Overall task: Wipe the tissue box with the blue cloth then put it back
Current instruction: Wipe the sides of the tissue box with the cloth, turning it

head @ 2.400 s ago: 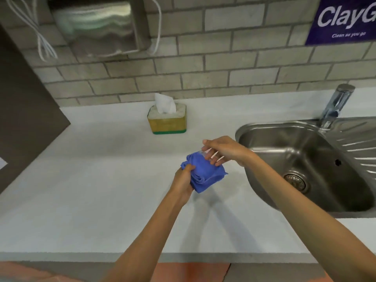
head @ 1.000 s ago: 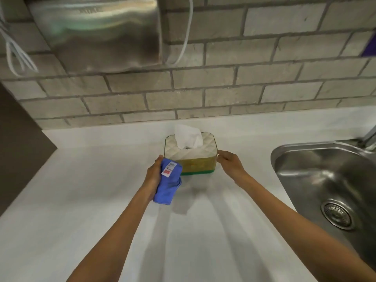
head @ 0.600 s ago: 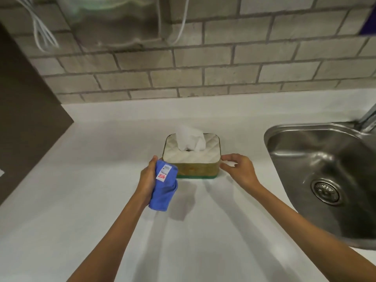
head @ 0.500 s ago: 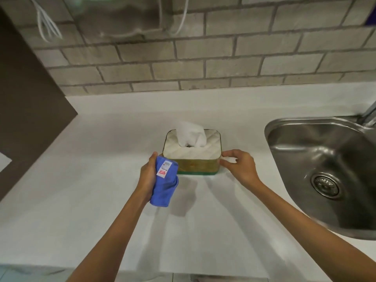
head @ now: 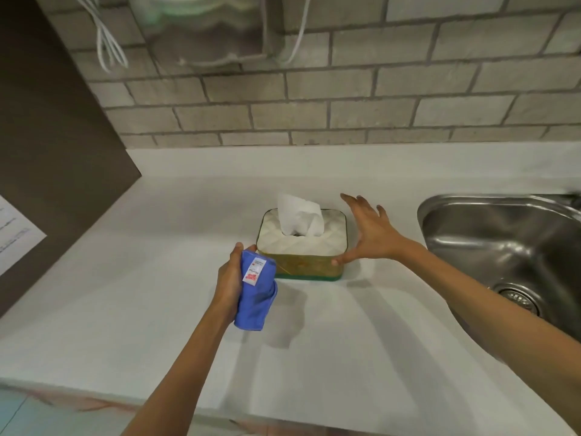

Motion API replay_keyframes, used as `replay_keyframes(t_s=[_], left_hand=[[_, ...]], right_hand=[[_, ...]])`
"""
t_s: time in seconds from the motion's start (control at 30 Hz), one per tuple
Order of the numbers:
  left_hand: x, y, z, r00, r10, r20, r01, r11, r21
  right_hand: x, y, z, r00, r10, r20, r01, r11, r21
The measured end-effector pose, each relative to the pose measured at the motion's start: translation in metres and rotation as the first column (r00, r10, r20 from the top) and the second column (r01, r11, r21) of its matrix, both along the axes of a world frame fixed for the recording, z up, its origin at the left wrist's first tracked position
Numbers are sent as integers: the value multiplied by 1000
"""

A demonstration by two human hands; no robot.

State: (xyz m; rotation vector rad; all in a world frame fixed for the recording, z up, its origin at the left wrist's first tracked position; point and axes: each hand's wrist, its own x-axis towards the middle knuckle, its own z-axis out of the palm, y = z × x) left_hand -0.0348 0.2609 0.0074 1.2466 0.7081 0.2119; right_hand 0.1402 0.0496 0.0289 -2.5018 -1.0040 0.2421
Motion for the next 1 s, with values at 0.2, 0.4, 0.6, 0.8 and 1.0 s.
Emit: replay_keyframes(t_s=[0.2,0.4,0.6,0.8,1.0], left_hand=[[-26,4,-2,996,4,-85,-9,998,-60],[-12,41,27,993,-77,84,102,929,-356],[-40,39,13,986,87,139,-27,921,-388],[-21,27,23,984,100,147,-80,988,-132],[18,8,41,969,184,167,-248,685,685]], right_hand=[[-3,15,-2,985,152,-83,-169,947,-272],[43,28,11,979,111,-171,-140,976,-167],[54,30,15,841,43,-539,-71,997,-31],[86,30,16,757,-13,-653,-4,1000,-24],[107,27,9,697,-22,-717,55,998,23]])
